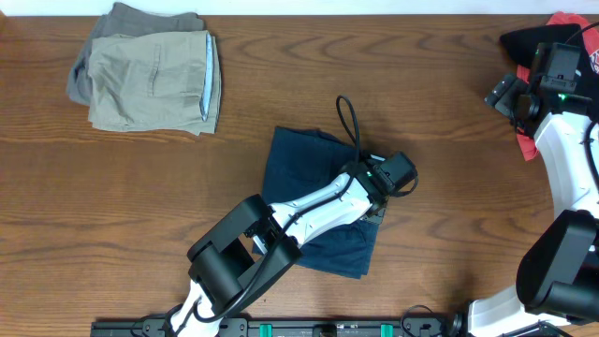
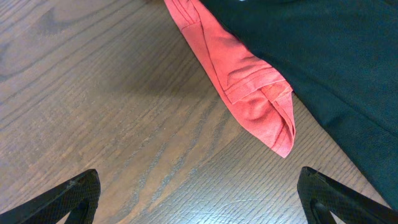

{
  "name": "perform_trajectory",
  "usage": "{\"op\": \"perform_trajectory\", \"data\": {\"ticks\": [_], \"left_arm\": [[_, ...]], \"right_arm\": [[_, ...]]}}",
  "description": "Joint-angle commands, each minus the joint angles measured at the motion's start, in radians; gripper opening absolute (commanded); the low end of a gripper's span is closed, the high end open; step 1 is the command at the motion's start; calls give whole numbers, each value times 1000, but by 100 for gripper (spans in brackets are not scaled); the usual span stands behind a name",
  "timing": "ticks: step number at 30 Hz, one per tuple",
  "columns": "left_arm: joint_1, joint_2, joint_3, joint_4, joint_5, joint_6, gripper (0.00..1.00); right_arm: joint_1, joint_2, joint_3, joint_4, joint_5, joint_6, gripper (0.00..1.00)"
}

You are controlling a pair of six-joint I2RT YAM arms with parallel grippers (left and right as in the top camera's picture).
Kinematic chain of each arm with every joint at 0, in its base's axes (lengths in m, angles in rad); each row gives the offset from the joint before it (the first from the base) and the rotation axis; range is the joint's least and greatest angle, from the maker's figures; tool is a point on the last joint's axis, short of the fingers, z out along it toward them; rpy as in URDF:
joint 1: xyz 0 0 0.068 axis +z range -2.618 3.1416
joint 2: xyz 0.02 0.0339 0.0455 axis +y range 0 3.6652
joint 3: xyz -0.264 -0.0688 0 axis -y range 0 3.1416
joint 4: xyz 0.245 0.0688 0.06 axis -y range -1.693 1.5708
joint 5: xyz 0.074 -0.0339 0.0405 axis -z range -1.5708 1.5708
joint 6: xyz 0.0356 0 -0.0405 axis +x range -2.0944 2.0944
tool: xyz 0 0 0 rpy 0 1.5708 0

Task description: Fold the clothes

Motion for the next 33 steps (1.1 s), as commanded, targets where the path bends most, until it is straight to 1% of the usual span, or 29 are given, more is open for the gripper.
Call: {"op": "perform_trajectory", "data": {"ticks": [1, 7, 25, 27, 29, 31, 33], "left_arm": [[-3, 9, 18, -6, 45, -19, 53], [-3, -13, 32, -5, 100, -19, 53], [-4, 58, 27, -2, 99, -41, 53], [-4, 58, 27, -2, 99, -41, 51], [-4, 58, 27, -2, 99, -41, 48], [-4, 58, 27, -2, 99, -41, 40], [-3, 56, 28, -10, 99, -38, 38]], "right_arm": [[0, -10, 11, 3, 13, -11, 99], [0, -10, 11, 3, 13, -11, 99], [0, -10, 11, 3, 13, -11, 99], [0, -10, 11, 3, 13, -11, 99], [0, -10, 11, 3, 13, -11, 99], [0, -10, 11, 3, 13, -11, 99], [0, -10, 11, 3, 13, -11, 99]]}}
